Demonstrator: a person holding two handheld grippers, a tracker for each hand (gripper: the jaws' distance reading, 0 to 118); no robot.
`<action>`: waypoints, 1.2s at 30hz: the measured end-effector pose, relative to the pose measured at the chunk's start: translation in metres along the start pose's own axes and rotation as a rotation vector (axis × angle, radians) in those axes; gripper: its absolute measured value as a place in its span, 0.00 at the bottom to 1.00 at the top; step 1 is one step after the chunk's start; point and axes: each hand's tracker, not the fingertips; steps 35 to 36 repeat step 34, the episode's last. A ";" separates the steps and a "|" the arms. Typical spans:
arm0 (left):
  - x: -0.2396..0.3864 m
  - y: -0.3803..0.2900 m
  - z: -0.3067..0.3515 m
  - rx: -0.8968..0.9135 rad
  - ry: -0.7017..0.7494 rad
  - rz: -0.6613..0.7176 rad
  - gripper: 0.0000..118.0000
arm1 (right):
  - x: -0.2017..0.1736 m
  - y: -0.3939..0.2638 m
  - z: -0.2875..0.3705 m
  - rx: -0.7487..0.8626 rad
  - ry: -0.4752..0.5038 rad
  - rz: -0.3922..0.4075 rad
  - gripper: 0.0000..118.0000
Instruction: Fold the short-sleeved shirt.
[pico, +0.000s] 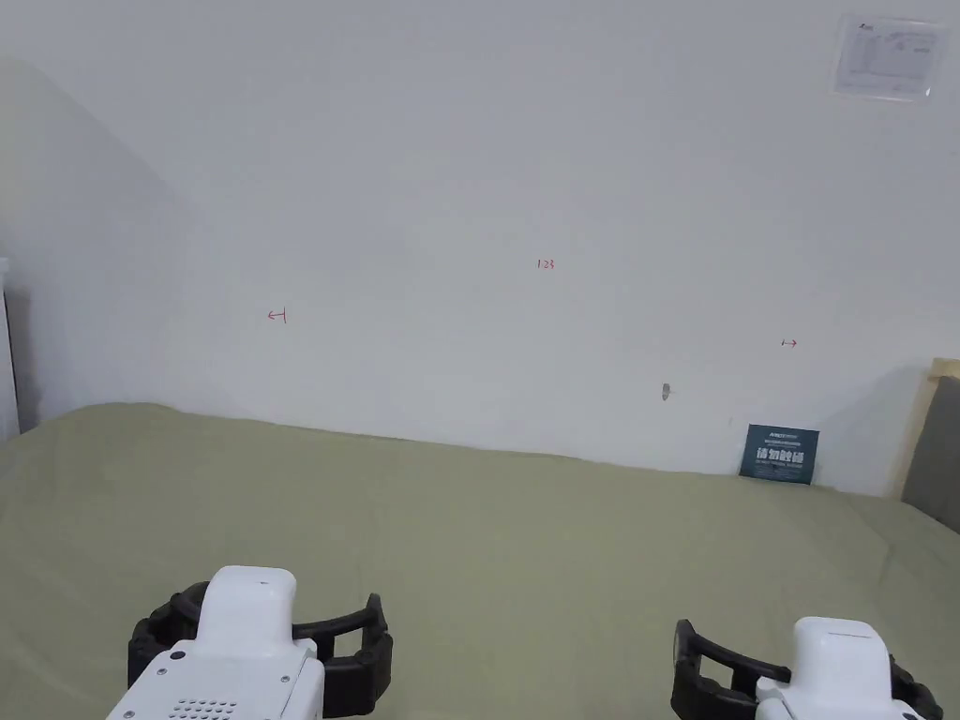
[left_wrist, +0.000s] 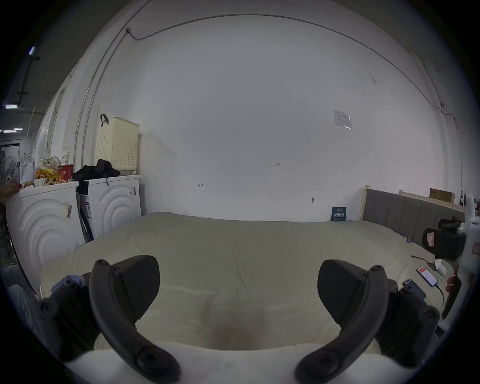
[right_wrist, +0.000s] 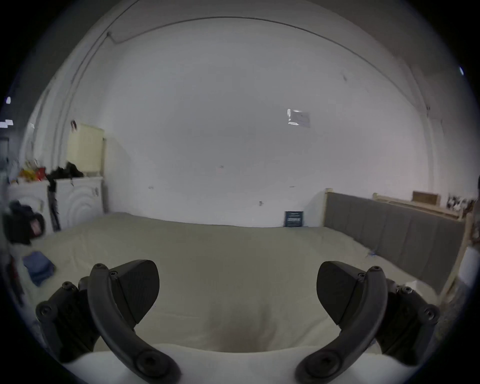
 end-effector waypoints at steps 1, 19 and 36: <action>0.000 0.000 0.000 -0.011 -0.004 0.000 1.00 | 0.002 0.001 0.001 0.000 0.035 -0.017 1.00; -0.002 0.005 -0.002 -0.036 0.003 0.027 1.00 | 0.009 0.024 -0.006 -0.087 -0.075 -0.123 1.00; 0.003 0.005 -0.002 -0.034 -0.009 0.023 1.00 | -0.007 0.039 -0.010 -0.155 -0.111 -0.034 1.00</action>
